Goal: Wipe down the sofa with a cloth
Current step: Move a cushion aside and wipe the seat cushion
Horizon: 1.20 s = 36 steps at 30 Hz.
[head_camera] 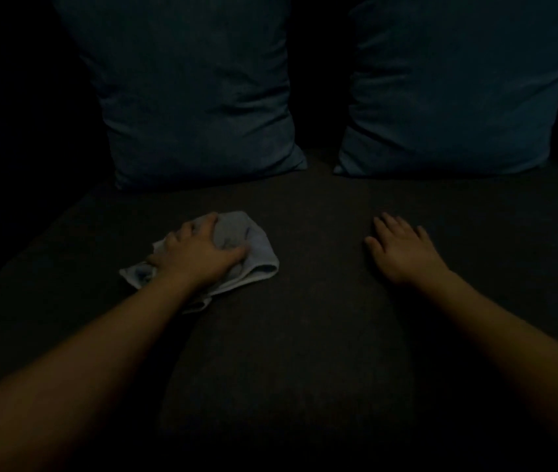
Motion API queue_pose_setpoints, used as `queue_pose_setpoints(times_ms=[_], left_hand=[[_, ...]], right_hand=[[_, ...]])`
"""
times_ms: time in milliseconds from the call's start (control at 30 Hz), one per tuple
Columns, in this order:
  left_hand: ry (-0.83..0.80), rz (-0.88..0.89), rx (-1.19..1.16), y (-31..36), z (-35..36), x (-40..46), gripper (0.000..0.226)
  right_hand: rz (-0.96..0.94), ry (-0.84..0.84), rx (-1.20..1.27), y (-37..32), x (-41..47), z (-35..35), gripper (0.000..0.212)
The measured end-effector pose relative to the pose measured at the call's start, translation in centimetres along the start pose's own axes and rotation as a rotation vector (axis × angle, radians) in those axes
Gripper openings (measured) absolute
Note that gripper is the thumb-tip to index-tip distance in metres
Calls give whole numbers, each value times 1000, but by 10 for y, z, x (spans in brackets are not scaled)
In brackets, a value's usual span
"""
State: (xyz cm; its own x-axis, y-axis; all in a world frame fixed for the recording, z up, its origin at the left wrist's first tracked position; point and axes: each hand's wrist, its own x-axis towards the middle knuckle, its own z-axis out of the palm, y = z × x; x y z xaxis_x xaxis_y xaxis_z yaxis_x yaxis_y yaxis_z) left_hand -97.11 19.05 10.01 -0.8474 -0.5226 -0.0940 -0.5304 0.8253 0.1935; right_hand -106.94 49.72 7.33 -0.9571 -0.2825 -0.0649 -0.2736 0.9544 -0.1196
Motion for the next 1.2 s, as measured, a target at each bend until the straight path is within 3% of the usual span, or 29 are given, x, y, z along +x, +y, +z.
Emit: queue_pose_setpoints(times_ms=[100,233,400,533,700,867,933,1067,1200], left_hand=[[-37,0,-36,16,-7,56,106],[-24,98,-55,76,-3,99,93],[-24,493,-59,143,17,79,70],[-99,665,-87,135,16,31,63],[-131,887,-83,72,16,-61,75],[-100,720,-40,19,8,-74,79],[-19,558,-51,18,8,-47,86],[34,233,-76,54,10,23,85],[-31,193,-16,133,13,53,87]], right_hand=[[71,82,49,4,-4,3,60],[122,142,16,4,1,10,60],[131,178,36,7,5,15,57],[116,173,56,8,5,13,55],[118,150,49,6,4,9,55],[40,-24,22,16,-1,-11,57],[65,11,-28,37,-9,-22,57],[279,54,-29,89,-33,-18,58],[268,125,20,95,-30,-5,56]])
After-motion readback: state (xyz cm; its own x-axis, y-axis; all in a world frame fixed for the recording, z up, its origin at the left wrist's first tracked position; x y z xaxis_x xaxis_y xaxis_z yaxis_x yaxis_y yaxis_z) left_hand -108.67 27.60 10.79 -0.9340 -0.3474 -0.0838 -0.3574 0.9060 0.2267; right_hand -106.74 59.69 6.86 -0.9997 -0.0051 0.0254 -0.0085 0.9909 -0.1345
